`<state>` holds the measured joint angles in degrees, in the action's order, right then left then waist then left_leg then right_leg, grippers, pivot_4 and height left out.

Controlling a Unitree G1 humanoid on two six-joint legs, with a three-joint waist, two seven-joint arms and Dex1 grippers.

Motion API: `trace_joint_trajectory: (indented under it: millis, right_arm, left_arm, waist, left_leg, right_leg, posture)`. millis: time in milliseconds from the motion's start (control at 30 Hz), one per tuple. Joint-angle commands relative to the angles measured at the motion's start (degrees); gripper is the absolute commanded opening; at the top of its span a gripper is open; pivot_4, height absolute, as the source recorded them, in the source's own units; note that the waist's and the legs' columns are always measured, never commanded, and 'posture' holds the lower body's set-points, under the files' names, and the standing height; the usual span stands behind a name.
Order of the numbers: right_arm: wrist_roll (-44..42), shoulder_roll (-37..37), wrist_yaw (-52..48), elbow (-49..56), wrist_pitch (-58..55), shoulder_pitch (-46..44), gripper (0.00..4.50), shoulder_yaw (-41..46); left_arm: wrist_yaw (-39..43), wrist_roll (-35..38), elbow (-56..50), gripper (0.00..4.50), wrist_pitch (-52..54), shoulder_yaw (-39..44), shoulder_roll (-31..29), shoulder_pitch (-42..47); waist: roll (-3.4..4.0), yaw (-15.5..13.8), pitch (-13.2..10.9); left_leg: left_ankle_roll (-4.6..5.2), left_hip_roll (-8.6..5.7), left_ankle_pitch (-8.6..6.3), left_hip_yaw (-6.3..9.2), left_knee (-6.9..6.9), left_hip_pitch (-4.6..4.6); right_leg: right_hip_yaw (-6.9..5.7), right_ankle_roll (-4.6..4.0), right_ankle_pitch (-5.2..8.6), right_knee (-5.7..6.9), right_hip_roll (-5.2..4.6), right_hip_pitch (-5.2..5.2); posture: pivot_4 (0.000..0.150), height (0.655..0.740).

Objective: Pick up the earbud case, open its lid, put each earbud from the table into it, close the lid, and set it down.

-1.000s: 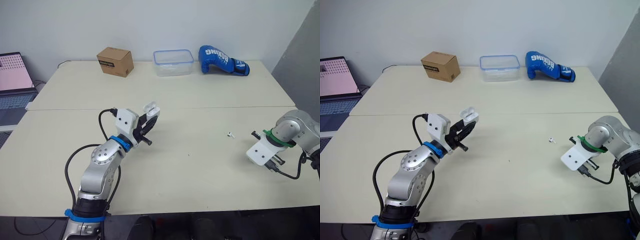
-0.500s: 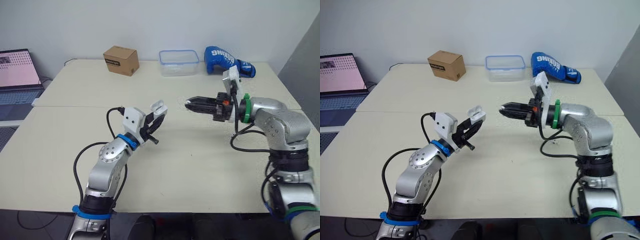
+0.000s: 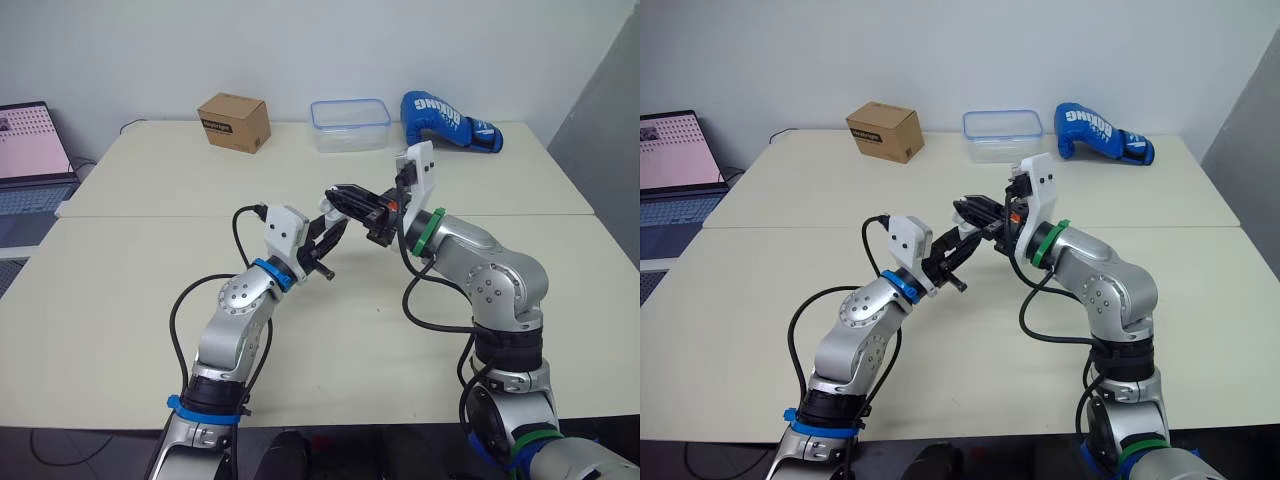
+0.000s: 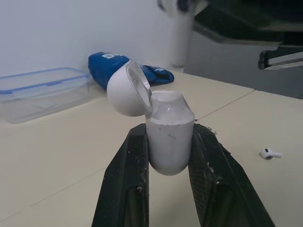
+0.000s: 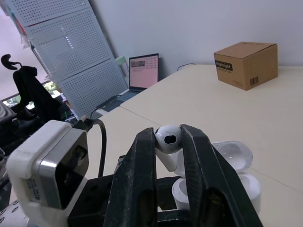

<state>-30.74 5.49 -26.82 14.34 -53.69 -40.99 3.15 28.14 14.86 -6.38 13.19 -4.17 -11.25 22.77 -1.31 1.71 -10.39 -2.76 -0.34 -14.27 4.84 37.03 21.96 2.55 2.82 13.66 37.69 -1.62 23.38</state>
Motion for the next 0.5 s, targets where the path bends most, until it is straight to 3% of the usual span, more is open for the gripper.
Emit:
trace_joint_trajectory:
  millis: [33, 500]
  right_arm:
    - [-0.09, 0.53, 0.94, -0.04, 1.33, -0.60, 0.38, -0.70]
    - [-0.02, 1.51, 2.39, -2.03, 1.64, 1.03, 0.38, -2.48]
  left_arm:
    - [-0.21, 0.02, -2.07, 0.74, -1.22, 0.17, 0.31, 1.34]
    - [-0.14, 0.47, -3.33, 0.74, -0.82, 0.18, 0.43, 1.24]
  waist:
    - [0.00, 0.03, 0.00]
    - [0.00, 0.08, 0.00]
  left_leg:
    - [0.00, 0.00, 0.00, 0.00, 0.00, 0.00]
    - [0.00, 0.01, 0.00, 0.01, -0.03, 0.00]
  right_leg:
    - [0.00, 0.00, 0.00, 0.00, 0.01, 0.00]
    - [0.00, 0.00, 0.01, -0.02, 0.03, 0.00]
  posture:
    - [0.150, 0.7400]
    - [0.150, 0.7400]
